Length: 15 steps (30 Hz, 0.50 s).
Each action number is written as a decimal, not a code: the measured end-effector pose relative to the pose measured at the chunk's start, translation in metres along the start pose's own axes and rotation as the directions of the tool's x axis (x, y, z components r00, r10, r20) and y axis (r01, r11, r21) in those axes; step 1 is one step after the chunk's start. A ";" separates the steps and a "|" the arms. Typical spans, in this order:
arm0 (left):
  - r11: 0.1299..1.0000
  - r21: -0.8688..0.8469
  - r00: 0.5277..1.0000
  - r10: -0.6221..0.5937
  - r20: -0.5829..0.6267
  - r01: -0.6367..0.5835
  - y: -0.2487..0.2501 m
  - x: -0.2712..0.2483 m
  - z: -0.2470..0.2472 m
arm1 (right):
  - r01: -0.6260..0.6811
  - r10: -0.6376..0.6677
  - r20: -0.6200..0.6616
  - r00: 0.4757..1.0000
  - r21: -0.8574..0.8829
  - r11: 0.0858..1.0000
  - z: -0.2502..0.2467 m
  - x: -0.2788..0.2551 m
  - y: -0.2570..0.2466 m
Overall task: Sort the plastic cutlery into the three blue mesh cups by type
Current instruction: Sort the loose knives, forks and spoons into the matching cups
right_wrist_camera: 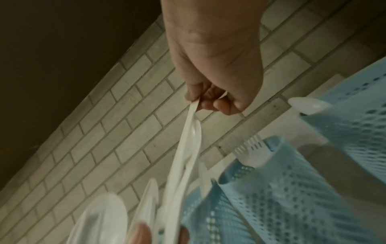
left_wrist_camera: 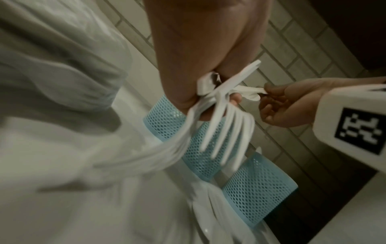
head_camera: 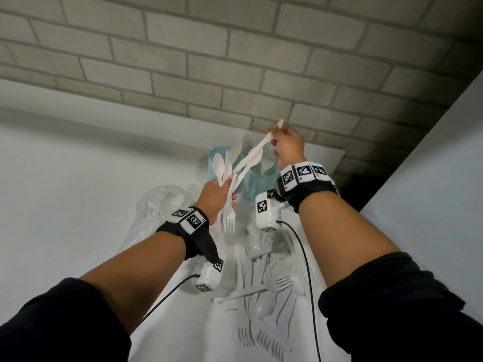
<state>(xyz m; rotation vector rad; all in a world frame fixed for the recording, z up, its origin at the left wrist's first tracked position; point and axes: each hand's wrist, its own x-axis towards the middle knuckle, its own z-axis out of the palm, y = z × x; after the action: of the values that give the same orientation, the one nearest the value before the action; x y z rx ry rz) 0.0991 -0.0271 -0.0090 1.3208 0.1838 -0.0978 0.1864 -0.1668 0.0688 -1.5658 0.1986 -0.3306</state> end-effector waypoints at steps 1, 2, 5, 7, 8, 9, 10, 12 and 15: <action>1.000 -0.007 1.000 0.005 -0.020 -0.005 0.000 0.001 -0.004 | 0.025 -0.023 -0.046 0.999 0.042 0.999 0.003 0.005 -0.005; 1.000 -0.011 0.999 0.014 -0.037 -0.015 0.000 0.003 -0.008 | 0.057 -0.048 -0.096 0.994 0.093 0.994 0.006 0.009 -0.010; 0.999 -0.010 0.995 0.051 -0.083 -0.052 0.000 0.004 -0.019 | 0.148 -0.109 -0.213 0.971 0.179 0.973 0.013 0.016 -0.016; 0.998 -0.006 0.992 0.060 -0.112 -0.061 0.000 0.004 -0.025 | 0.193 -0.165 -0.246 0.955 0.094 0.977 0.020 0.015 -0.008; 0.998 -0.002 0.991 0.062 -0.123 -0.062 -0.001 0.005 -0.027 | 0.198 -0.189 -0.243 0.952 0.014 0.980 0.024 0.014 -0.002; 0.998 0.002 0.989 0.063 -0.131 -0.063 -0.001 0.005 -0.029 | 0.192 -0.202 -0.214 0.956 -0.066 0.979 0.027 0.013 0.006; 0.998 0.004 0.989 0.063 -0.135 -0.063 -0.002 0.005 -0.031 | 0.174 -0.196 -0.155 0.968 -0.144 0.974 0.031 0.011 0.014; 0.998 -0.002 0.989 0.058 -0.137 -0.059 -0.003 0.005 -0.034 | 0.140 -0.139 0.025 0.990 -0.326 0.935 0.036 0.007 0.029; 0.999 -0.030 0.991 0.037 -0.126 -0.041 -0.003 0.004 -0.033 | 0.162 -0.067 0.207 0.976 -0.484 0.860 0.035 -0.004 0.039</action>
<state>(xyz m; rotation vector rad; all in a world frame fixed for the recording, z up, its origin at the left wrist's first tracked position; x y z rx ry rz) 0.0996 0.0044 -0.0199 1.2979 0.2652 0.0212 0.1976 -0.1338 0.0298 -2.1194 0.0439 -0.2336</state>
